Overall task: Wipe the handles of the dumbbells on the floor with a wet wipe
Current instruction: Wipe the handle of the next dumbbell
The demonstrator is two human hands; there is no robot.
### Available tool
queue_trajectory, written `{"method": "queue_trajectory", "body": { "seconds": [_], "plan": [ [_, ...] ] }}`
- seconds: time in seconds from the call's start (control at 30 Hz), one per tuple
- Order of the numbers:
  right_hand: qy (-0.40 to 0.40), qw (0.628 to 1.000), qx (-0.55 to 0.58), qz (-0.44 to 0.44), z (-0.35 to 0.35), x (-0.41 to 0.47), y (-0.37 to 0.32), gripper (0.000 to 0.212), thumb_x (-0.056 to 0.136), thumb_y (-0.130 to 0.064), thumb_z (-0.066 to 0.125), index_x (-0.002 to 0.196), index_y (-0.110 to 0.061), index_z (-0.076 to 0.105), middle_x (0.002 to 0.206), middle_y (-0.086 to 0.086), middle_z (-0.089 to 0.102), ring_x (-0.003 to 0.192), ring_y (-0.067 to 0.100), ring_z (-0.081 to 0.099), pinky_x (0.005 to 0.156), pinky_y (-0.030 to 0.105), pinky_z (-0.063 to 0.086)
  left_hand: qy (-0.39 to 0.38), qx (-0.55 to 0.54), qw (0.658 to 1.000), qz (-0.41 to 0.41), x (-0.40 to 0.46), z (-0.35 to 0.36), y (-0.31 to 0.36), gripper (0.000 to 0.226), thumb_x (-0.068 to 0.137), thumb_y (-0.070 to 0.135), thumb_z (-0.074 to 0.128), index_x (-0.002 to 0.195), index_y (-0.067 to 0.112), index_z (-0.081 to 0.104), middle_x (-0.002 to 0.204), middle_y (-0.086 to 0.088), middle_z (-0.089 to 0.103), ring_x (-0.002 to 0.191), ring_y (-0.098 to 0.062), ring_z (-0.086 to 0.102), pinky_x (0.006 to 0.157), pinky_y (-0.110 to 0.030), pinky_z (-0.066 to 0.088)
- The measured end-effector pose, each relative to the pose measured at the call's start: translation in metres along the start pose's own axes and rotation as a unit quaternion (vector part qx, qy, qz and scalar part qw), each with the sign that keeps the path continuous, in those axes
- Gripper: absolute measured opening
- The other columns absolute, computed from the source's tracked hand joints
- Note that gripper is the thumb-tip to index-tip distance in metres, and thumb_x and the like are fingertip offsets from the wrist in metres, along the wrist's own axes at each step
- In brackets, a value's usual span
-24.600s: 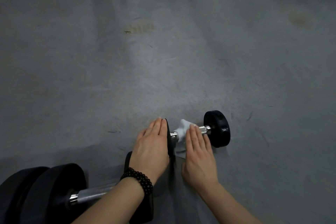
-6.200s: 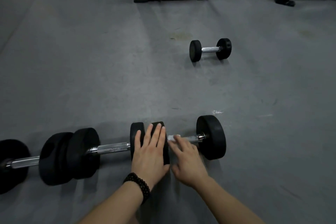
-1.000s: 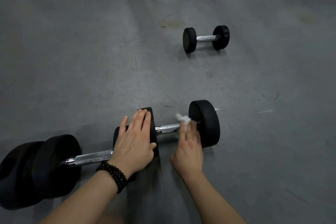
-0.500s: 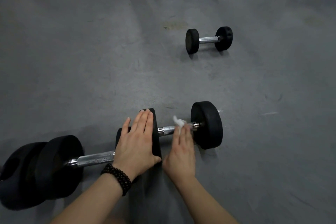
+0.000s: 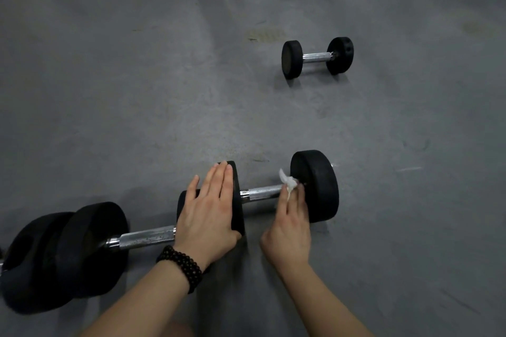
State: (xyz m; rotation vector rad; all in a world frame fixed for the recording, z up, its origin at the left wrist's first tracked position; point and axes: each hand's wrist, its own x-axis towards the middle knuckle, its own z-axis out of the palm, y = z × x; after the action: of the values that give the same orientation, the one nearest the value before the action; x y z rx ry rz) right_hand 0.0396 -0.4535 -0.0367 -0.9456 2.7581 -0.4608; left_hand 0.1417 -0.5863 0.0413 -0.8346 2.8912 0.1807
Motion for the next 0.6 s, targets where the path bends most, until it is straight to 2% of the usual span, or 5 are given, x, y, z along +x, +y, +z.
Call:
{"method": "queue_trajectory", "body": {
  "seconds": [0.13, 0.27, 0.4, 0.47, 0.6],
  "plan": [
    [-0.046, 0.990, -0.040, -0.127, 0.006, -0.008, -0.020, 0.099, 0.072, -0.030, 0.066, 0.154, -0.002, 0.018, 0.162, 0.020, 0.008, 0.151, 0.031, 0.001, 0.121, 0.045, 0.013, 0.010, -0.020, 1.000, -0.013, -0.003, -0.001, 0.001, 0.135, 0.052, 0.054, 0.086, 0.156, 0.008, 0.013, 0.163, -0.009, 0.016, 0.151, -0.021, 0.012, 0.122, -0.044, 0.017],
    [-0.004, 0.999, -0.028, 0.021, -0.002, 0.007, -0.005, 0.100, 0.063, -0.011, 0.070, 0.151, 0.002, 0.024, 0.157, 0.025, 0.024, 0.148, 0.037, 0.017, 0.116, 0.049, 0.030, 0.022, -0.037, 0.999, -0.015, -0.004, -0.001, 0.001, 0.124, 0.053, 0.050, 0.089, 0.152, 0.011, 0.025, 0.158, -0.008, 0.026, 0.149, -0.024, 0.019, 0.121, -0.045, 0.021],
    [-0.030, 0.997, -0.020, -0.065, 0.002, 0.002, -0.016, 0.099, 0.073, -0.024, 0.067, 0.153, 0.001, 0.016, 0.161, 0.024, 0.008, 0.151, 0.034, 0.001, 0.121, 0.043, 0.012, 0.014, -0.031, 0.999, -0.017, -0.002, -0.001, 0.001, 0.123, 0.059, 0.051, 0.086, 0.155, 0.012, 0.019, 0.161, -0.006, 0.019, 0.151, -0.021, 0.012, 0.122, -0.045, 0.017],
    [-0.036, 0.992, -0.049, -0.107, 0.002, 0.002, -0.010, 0.100, 0.071, -0.024, 0.069, 0.154, -0.001, 0.018, 0.161, 0.022, 0.011, 0.151, 0.033, 0.005, 0.120, 0.045, 0.016, 0.012, -0.030, 0.999, -0.015, -0.001, -0.001, 0.000, 0.124, 0.061, 0.052, 0.084, 0.156, 0.012, 0.016, 0.163, -0.006, 0.016, 0.151, -0.020, 0.009, 0.122, -0.044, 0.018],
    [-0.016, 0.999, -0.029, -0.021, -0.003, 0.011, 0.010, 0.105, 0.065, -0.010, 0.067, 0.155, -0.003, 0.013, 0.161, 0.022, 0.015, 0.151, 0.032, 0.005, 0.120, 0.042, 0.021, 0.018, -0.039, 0.999, -0.011, -0.001, -0.003, 0.000, 0.125, 0.062, 0.051, 0.084, 0.156, 0.013, 0.011, 0.163, -0.006, 0.014, 0.152, -0.020, 0.007, 0.122, -0.043, 0.018]
  ]
}}
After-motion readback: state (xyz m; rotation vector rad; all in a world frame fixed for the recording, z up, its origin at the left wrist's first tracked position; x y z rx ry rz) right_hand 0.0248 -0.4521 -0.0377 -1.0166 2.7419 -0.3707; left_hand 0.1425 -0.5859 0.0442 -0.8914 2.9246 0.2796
